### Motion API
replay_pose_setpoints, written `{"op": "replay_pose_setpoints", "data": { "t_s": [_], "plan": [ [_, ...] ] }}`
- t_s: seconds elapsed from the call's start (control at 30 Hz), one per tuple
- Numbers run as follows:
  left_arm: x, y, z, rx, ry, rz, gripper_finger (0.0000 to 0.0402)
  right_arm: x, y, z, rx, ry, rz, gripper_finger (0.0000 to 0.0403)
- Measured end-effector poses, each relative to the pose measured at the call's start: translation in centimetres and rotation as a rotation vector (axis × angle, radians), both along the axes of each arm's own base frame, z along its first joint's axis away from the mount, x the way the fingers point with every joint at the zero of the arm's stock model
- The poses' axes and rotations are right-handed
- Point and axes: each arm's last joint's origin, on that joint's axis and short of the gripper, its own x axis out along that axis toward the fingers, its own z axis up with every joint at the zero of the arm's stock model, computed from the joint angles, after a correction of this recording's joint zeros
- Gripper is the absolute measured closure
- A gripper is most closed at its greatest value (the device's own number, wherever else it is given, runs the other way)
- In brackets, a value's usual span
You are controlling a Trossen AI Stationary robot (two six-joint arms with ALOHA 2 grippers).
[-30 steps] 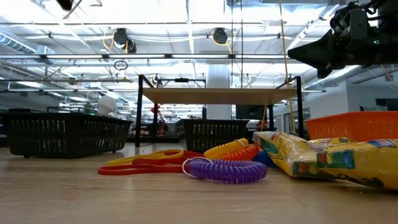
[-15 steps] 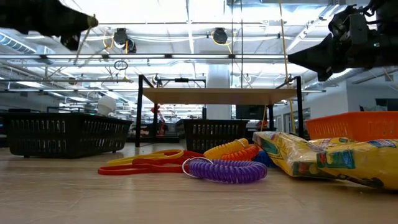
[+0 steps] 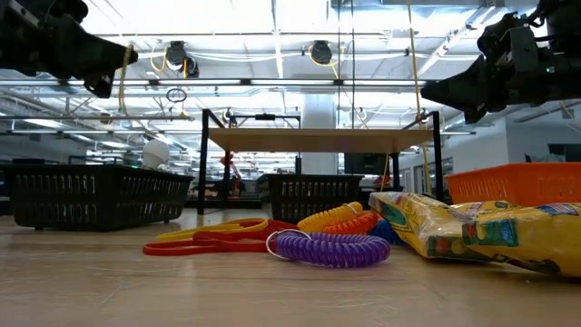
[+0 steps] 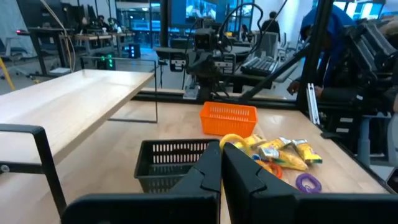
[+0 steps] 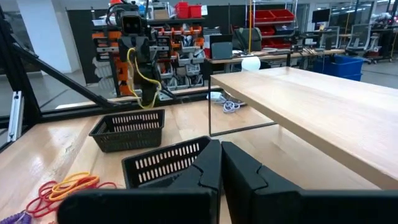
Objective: Pick & Place Office Desk Supplies
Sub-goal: Put the yellow rubber band into the left black bin
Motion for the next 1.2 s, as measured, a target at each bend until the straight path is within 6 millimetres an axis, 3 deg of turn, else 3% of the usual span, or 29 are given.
{"op": "replay_pose_setpoints", "data": {
  "t_s": [0.4,0.57,0.83,1.0,1.2],
  "plan": [
    [0.1,0.0,0.6,-0.108,-0.019,0.0,0.0401,0.0,0.0,0.0,-0.003,0.0,0.0,0.0403],
    [0.6,-0.1,2.8,-0.138,0.041,0.01,0.0401,0.0,0.0,0.2,0.0,-0.022,-0.001,0.0403],
    [2.8,-0.6,6.2,-0.106,0.411,0.092,0.0401,0.0,0.0,0.3,0.001,-0.03,-0.001,0.0403],
    [4.3,-1.1,5.7,-0.09,0.628,0.105,0.0401,0.0,0.0,0.3,0.001,-0.03,-0.002,0.0403],
    [5.7,-1.6,4.4,-0.122,0.734,0.085,0.0401,0.0,0.0,0.3,0.001,-0.03,-0.003,0.0403]
  ]
}}
